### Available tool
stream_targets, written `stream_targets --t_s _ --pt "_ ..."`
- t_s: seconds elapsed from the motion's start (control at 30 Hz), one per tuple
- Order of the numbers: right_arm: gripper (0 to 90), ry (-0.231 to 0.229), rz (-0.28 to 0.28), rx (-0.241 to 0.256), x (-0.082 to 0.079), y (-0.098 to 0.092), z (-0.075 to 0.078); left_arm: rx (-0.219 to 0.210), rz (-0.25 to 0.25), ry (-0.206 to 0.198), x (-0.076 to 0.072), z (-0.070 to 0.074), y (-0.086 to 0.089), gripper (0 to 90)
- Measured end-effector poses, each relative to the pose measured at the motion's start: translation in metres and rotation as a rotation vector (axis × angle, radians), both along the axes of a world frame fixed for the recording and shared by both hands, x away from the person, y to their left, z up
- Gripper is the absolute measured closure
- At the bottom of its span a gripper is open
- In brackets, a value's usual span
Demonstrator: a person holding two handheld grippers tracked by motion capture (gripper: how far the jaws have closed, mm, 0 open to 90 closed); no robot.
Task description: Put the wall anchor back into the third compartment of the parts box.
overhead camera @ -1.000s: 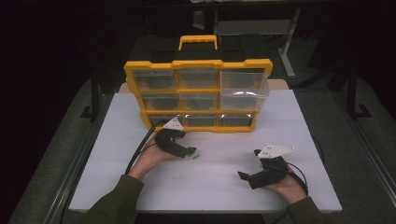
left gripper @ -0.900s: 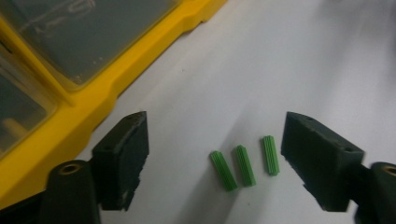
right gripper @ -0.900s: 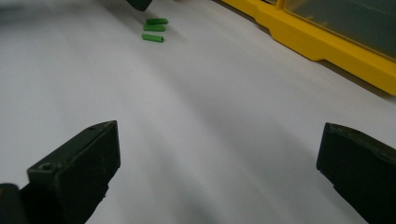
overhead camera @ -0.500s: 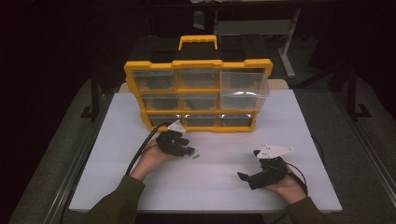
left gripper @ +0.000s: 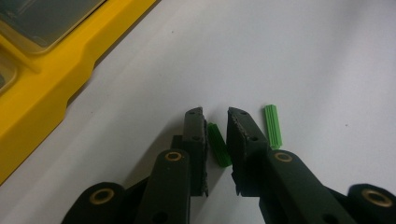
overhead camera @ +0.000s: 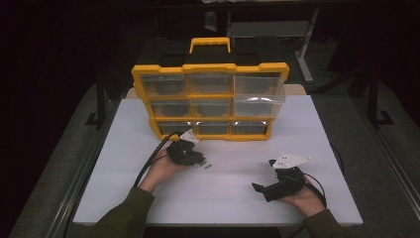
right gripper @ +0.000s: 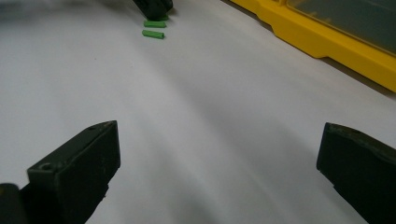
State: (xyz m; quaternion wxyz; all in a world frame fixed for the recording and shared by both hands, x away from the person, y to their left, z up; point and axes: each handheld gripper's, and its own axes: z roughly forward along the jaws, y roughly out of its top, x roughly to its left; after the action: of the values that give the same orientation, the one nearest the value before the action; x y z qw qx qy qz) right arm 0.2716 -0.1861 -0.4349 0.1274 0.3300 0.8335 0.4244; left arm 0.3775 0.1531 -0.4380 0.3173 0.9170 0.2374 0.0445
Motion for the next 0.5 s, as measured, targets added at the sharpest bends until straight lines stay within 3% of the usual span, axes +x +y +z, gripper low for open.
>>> stream_targets --t_s 0.17,0.5 --pt "0.0 -0.001 0.002 -0.003 0.0002 0.0003 -0.0004 0.018 -0.006 -0.021 -0.0015 0.0 -0.0015 83.0" --pt "0.0 -0.001 0.001 -0.002 -0.0003 0.0007 -0.0001 0.006 -0.005 -0.015 -0.001 -0.0007 -0.0013 85.1"
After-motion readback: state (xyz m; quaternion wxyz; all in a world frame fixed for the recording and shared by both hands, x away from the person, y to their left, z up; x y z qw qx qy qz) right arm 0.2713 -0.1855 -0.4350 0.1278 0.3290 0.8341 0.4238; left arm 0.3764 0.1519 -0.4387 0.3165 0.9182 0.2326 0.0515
